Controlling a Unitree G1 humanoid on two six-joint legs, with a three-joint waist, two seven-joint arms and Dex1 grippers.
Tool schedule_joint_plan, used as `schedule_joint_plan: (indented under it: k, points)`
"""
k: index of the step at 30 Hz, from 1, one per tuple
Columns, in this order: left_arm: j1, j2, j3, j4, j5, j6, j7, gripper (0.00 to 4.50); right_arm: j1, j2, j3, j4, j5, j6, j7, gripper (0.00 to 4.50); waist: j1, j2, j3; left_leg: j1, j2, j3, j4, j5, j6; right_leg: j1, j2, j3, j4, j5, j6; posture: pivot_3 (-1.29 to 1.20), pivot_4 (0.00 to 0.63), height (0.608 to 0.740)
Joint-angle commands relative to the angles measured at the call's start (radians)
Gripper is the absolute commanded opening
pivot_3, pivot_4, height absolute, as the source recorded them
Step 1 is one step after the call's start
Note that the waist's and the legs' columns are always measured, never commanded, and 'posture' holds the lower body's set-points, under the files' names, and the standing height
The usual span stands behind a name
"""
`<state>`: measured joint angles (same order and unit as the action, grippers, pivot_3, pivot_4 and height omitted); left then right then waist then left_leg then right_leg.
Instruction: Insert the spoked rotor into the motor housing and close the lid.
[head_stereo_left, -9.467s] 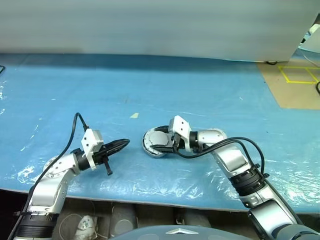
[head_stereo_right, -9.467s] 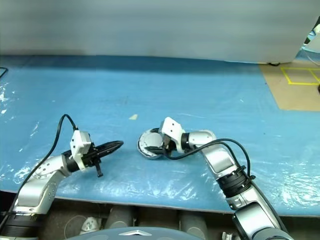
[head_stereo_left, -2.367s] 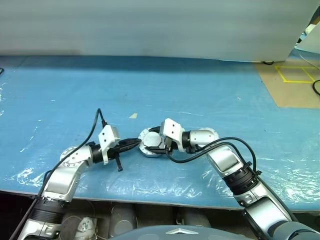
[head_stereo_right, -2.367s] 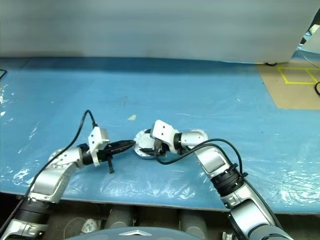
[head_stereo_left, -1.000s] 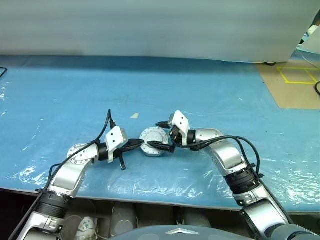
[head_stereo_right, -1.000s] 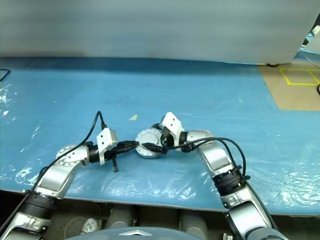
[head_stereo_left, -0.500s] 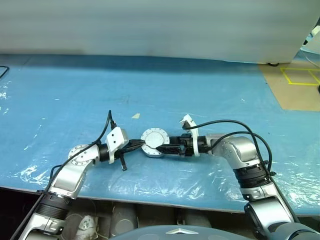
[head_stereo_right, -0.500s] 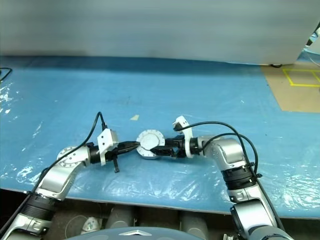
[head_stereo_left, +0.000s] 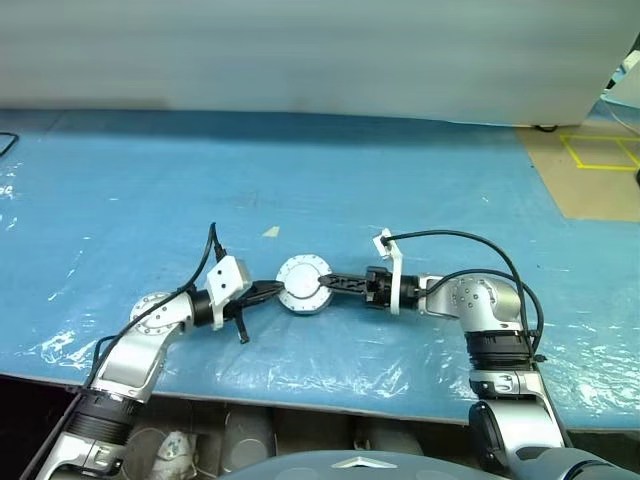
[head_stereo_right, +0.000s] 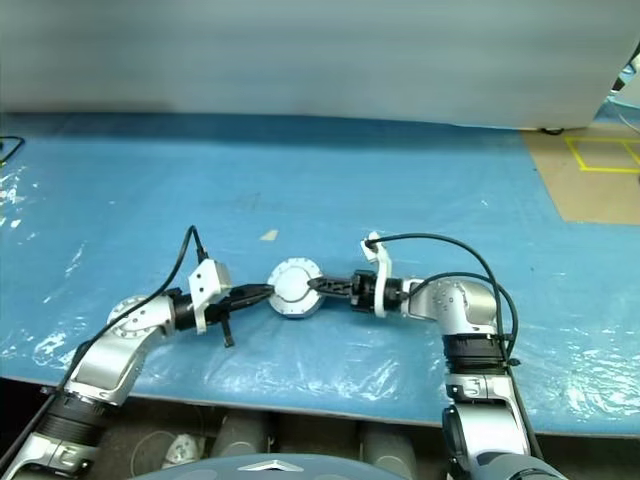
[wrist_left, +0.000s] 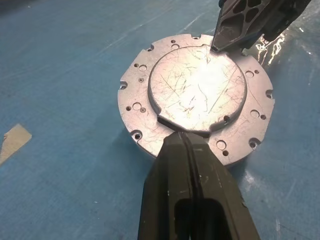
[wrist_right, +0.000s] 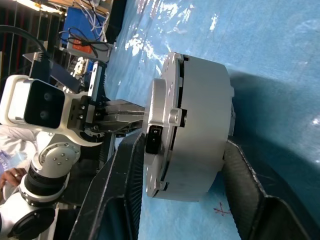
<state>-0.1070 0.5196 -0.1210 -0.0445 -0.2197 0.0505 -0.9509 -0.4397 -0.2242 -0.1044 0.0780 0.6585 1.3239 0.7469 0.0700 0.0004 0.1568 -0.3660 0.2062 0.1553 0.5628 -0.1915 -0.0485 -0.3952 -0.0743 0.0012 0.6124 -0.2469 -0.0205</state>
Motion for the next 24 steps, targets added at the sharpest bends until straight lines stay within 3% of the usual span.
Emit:
schedule_joint_plan:
  k: [1,12,15,24]
  points:
    - [0.005,-0.010,-0.027,0.003,0.013,0.007,0.006,0.00,0.017,0.010,0.036,-0.015,0.017,0.030,-0.026,1.74,0.000,0.000,0.000,0.001,0.000,0.000,0.000,0.000,0.000,0.000,0.000,0.000,0.000,0.000,0.000,0.00,0.150,0.740]
    - [-0.006,-0.017,-0.024,0.018,0.019,-0.009,0.011,0.00,0.014,-0.016,0.016,-0.010,0.090,0.095,-0.025,1.73,0.000,0.001,0.000,0.000,0.000,0.000,-0.001,0.000,0.000,0.000,0.000,0.000,-0.002,0.000,0.000,0.00,0.150,0.740]
    - [-0.008,-0.023,-0.023,0.022,0.022,-0.015,0.015,0.00,0.001,-0.008,-0.014,0.003,0.113,0.118,-0.031,1.21,0.000,0.001,0.000,-0.001,0.000,0.000,-0.001,0.000,0.000,-0.001,0.000,0.000,-0.002,0.000,0.000,0.00,0.150,0.740]
    - [-0.007,-0.047,0.013,0.017,-0.012,-0.006,0.051,0.00,0.003,-0.018,0.033,0.000,0.092,0.074,-0.033,1.21,0.000,0.001,0.000,-0.002,0.000,0.001,-0.001,0.000,0.000,-0.001,0.000,0.000,-0.002,0.000,0.000,0.00,0.150,0.740]
